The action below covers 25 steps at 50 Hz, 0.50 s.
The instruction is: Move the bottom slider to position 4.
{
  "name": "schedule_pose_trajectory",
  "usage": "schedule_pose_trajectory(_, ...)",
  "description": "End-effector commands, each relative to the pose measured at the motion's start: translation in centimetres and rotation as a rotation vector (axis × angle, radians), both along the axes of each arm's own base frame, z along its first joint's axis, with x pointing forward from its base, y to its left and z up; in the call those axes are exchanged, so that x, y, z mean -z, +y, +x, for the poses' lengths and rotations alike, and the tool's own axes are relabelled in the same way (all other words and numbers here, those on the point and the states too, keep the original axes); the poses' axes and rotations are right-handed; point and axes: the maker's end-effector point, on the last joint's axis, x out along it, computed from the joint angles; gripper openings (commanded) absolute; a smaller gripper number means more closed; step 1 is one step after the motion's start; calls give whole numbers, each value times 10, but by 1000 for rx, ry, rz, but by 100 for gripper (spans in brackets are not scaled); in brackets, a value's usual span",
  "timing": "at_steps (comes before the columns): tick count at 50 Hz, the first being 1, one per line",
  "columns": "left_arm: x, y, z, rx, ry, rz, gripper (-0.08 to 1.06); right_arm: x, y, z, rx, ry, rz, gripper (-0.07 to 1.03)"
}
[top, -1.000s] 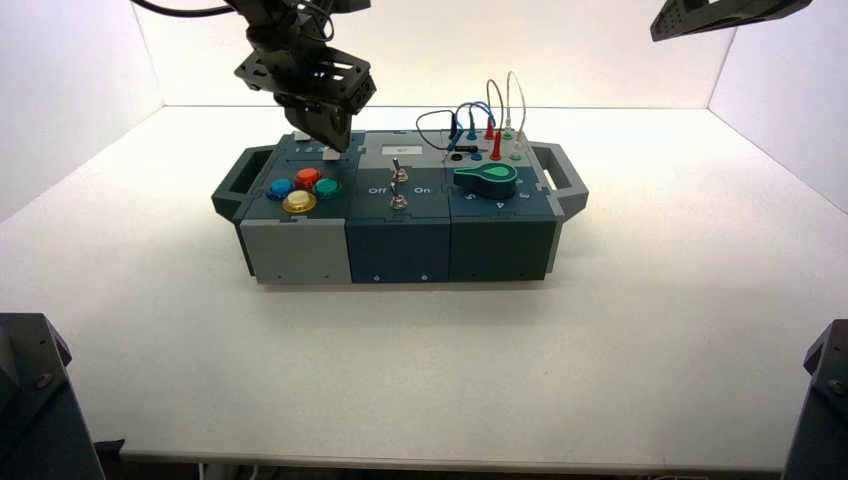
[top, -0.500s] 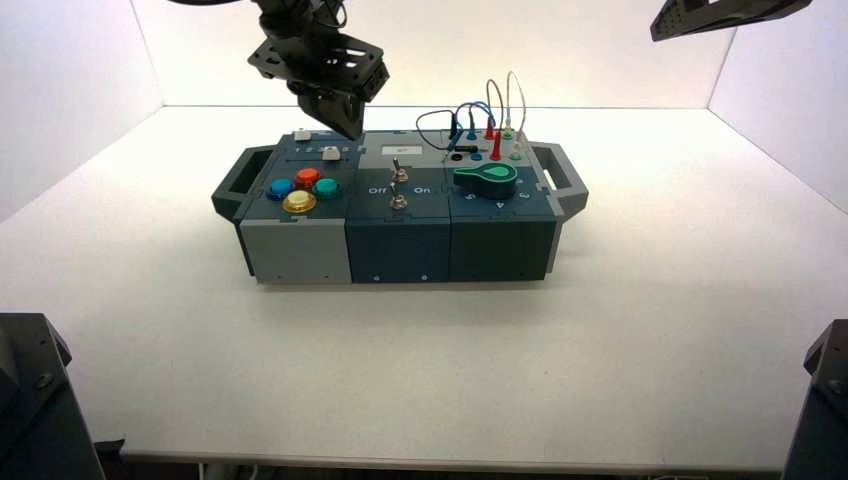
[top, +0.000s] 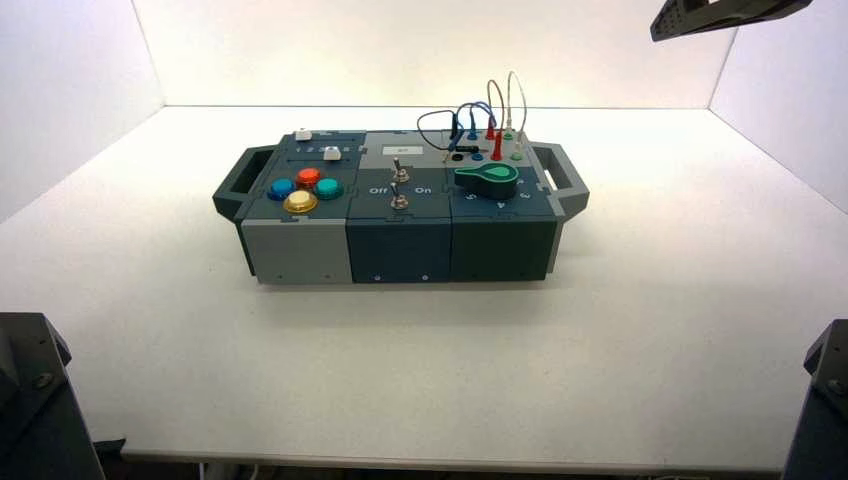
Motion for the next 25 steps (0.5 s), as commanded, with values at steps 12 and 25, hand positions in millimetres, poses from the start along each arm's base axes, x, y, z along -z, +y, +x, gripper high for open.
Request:
schedule_pose_trajectory(12,-32,12,-26,-1,-62,-46,-3,-9,3,3,0,-18,15,-2)
schedule_pose_trajectory(25,-48,27,-31,-23,-115,-56,-3,-7,2,3,0,-18,13,-2)
